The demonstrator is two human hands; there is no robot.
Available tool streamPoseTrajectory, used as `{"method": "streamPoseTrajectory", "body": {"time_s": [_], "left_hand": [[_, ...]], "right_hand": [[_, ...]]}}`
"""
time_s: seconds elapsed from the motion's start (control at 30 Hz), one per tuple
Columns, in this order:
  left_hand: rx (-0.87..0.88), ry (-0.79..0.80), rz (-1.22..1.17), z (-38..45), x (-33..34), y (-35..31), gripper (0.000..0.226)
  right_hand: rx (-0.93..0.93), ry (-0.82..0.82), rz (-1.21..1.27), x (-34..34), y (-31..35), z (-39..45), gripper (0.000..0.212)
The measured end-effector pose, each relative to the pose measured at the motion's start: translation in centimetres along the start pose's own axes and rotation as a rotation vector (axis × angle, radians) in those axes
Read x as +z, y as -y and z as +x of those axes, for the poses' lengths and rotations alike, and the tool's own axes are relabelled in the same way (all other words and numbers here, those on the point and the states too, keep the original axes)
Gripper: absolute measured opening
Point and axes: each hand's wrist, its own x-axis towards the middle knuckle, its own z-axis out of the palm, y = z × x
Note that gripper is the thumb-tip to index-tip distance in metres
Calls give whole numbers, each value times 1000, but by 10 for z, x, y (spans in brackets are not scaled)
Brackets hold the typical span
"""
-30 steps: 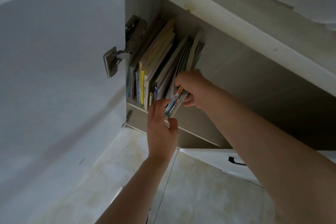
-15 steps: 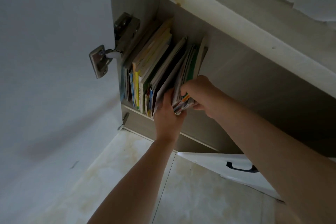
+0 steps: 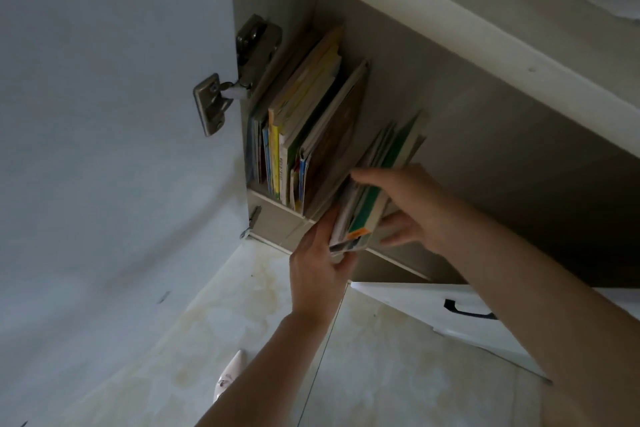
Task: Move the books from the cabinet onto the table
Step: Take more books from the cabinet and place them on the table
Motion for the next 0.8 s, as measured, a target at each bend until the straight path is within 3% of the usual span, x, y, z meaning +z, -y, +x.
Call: {"method": "streamPoseTrajectory", "body": {"time_s": [0.07, 0.3, 0.43, 0.53, 0.6, 0.67, 0.73, 0.8], "left_hand": [[12, 31, 25, -1, 0, 0, 62], [-21, 67, 39, -14, -3, -2, 55], [86, -130, 164, -31, -13, 4, 34], [123, -215, 225, -31, -18, 8, 44], [46, -149, 30, -22, -18, 8, 69], [-34, 16, -181, -15, -15, 10, 90], [-62, 205, -175, -11, -5, 10, 97], [-15, 237, -86, -8, 8, 9, 91]], "right_hand": [[-10, -94, 41, -5, 6, 9, 67], [-78, -161, -13, -8, -1, 22, 51], [-76, -165, 5, -12, -8, 22, 54], [-75, -174, 28, -16, -13, 22, 55], [-75, -172, 33, -19, -18, 23, 55], [-67, -171, 35, -20, -20, 25, 54], [-73, -180, 13, -21, -22, 27, 54], [-95, -192, -8, -21, -22, 29, 52]]}}
